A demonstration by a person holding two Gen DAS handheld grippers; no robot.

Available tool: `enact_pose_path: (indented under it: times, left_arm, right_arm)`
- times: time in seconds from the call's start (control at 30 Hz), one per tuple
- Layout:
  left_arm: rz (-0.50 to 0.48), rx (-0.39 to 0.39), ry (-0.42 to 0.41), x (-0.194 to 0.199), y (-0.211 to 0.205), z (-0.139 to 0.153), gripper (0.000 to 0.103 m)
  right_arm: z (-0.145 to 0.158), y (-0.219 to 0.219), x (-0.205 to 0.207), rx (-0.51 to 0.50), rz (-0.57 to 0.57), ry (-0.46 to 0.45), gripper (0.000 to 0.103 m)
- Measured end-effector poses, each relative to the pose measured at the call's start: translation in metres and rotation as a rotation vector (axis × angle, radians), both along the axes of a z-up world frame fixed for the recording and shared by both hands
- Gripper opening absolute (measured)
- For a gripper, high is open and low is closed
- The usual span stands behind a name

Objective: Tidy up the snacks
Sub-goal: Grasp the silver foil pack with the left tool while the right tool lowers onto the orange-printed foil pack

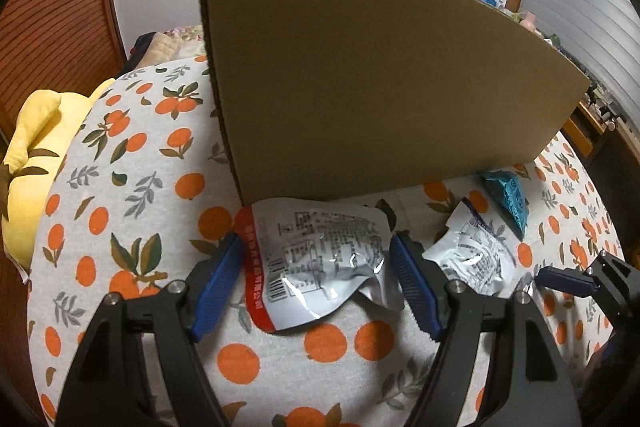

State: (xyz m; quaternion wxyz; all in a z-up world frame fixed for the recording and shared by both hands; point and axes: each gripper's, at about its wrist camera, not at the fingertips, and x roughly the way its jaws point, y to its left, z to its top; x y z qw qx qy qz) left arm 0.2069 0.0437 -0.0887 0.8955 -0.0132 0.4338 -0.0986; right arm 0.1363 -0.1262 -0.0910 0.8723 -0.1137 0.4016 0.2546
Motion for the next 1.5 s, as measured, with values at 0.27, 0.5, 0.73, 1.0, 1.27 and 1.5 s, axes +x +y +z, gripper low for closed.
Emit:
enact_pose_path:
  times: [0.27, 0.5, 0.73, 1.0, 1.27, 1.5]
  left_arm:
    - [-0.019, 0.047, -0.001, 0.002, -0.010, -0.004, 0.083]
    - [-0.034, 0.052, -0.003, 0.002, -0.010, -0.004, 0.080]
    - [-0.060, 0.045, -0.024, -0.010, -0.010, -0.001, 0.051]
    - [-0.069, 0.015, -0.041, -0.024, -0.003, 0.005, 0.041]
    - [-0.077, -0.028, -0.088, -0.041, 0.001, 0.022, 0.041]
    - [-0.084, -0.049, -0.119, -0.048, 0.002, 0.035, 0.041]
  right_arm:
    - [0.000, 0.000, 0.000, 0.000, 0.001, 0.001, 0.079]
    - [0.000, 0.000, 0.000, 0.000, 0.001, 0.001, 0.079]
    - [0.000, 0.001, -0.001, 0.000, 0.001, 0.001, 0.080]
    - [0.000, 0.001, -0.001, -0.007, 0.000, -0.001, 0.080]
    - [0.000, -0.006, -0.005, -0.018, 0.013, 0.017, 0.079]
    - [0.001, -0.019, -0.021, -0.004, 0.041, 0.005, 0.063]
